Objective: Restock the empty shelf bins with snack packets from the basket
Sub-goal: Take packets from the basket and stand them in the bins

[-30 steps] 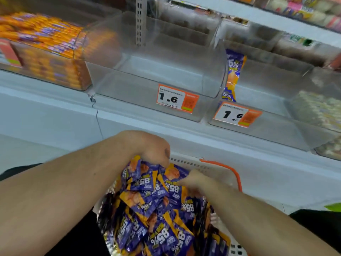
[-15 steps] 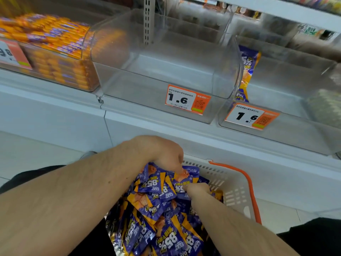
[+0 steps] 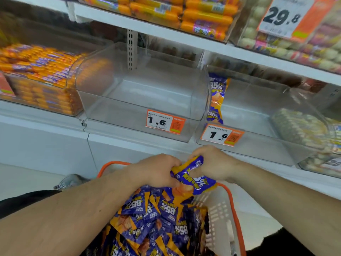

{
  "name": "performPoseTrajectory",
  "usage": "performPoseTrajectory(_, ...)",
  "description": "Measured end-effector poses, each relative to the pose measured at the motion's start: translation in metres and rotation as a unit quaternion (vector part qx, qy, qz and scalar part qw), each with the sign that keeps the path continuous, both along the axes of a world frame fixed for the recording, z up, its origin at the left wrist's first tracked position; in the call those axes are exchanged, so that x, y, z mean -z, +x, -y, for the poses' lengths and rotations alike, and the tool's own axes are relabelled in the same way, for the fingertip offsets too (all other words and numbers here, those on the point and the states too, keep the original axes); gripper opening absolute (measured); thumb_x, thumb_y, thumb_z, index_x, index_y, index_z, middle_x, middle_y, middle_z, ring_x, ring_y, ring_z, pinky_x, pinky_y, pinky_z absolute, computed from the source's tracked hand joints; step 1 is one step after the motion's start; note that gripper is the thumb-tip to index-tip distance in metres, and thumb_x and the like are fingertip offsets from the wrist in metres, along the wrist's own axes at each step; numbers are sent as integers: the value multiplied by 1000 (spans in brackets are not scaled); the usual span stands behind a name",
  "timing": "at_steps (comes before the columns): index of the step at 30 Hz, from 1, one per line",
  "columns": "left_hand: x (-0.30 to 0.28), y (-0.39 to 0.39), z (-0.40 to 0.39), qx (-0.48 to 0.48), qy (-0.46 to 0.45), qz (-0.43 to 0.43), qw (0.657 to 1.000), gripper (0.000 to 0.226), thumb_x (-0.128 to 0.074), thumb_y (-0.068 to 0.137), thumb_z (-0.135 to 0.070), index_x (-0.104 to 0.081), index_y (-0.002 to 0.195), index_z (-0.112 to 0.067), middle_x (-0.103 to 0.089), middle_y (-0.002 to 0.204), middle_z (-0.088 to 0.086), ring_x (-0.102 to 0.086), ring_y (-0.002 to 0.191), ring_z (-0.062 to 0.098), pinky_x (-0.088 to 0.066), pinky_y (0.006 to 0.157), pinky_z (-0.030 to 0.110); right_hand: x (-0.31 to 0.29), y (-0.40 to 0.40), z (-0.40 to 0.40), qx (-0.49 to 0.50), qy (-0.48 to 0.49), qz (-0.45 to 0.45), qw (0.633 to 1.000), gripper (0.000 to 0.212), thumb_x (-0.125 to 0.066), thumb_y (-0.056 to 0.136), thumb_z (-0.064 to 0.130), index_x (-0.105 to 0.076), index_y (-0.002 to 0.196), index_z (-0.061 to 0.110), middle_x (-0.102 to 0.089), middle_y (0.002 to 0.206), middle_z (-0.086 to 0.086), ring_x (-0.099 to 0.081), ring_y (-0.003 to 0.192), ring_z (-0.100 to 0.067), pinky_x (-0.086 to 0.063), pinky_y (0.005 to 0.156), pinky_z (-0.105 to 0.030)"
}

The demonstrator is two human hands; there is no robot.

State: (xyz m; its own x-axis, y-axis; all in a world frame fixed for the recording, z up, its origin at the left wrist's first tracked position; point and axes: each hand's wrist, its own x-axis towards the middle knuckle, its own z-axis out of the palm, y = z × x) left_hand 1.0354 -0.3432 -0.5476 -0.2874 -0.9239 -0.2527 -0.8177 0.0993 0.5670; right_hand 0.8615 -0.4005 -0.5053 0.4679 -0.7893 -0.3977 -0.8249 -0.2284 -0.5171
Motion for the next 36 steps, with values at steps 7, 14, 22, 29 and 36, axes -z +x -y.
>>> performPoseTrajectory(7, -12, 0, -7, -95, 45, -300, 948, 20, -71, 82, 5, -69, 89, -14, -76, 94, 2, -69, 82, 10, -56, 79, 27, -17, -19, 3, 159, 116, 248, 949, 11, -76, 82, 10, -72, 92, 9, -76, 93, -12, -72, 81, -24, -59, 81, -40)
performPoseTrajectory(14, -25, -8, -8, -163, 25, -399, 902, 29, -68, 84, 8, -69, 104, -12, -76, 100, 2, -72, 94, 20, -56, 88, 35, -23, -35, -4, 250, 129, 324, 903, 17, -71, 84, 34, -68, 92, 19, -75, 91, -7, -56, 69, -18, -45, 63, -28)
performPoseTrajectory(22, -69, -42, 13, -130, -27, -408, 903, 25, -70, 86, -4, -67, 109, -15, -76, 99, -5, -72, 92, 13, -58, 84, 36, -68, -60, 6, 207, 105, 380, 895, 11, -57, 97, 19, -65, 89, 17, -67, 73, -3, -28, 45, -8, -16, 42, -19)
performPoseTrajectory(29, -100, -37, 72, -172, -317, -149, 920, 38, -49, 81, -60, -64, 104, -35, -64, 87, -15, -57, 71, 7, -49, 72, 30, -94, -80, 96, 295, 44, 368, 881, 33, -56, 95, 6, -40, 69, 18, -31, 42, 4, -19, 35, -7, -14, 38, -15)
performPoseTrajectory(36, -88, -25, 110, -211, -84, -47, 973, 53, -23, 97, -62, -53, 122, -27, -66, 116, 0, -63, 103, 25, -44, 99, 40, -41, -60, 186, 316, 100, 127, 935, 31, -55, 98, 12, -41, 72, 19, -34, 39, 4, -20, 32, -7, -16, 42, -19)
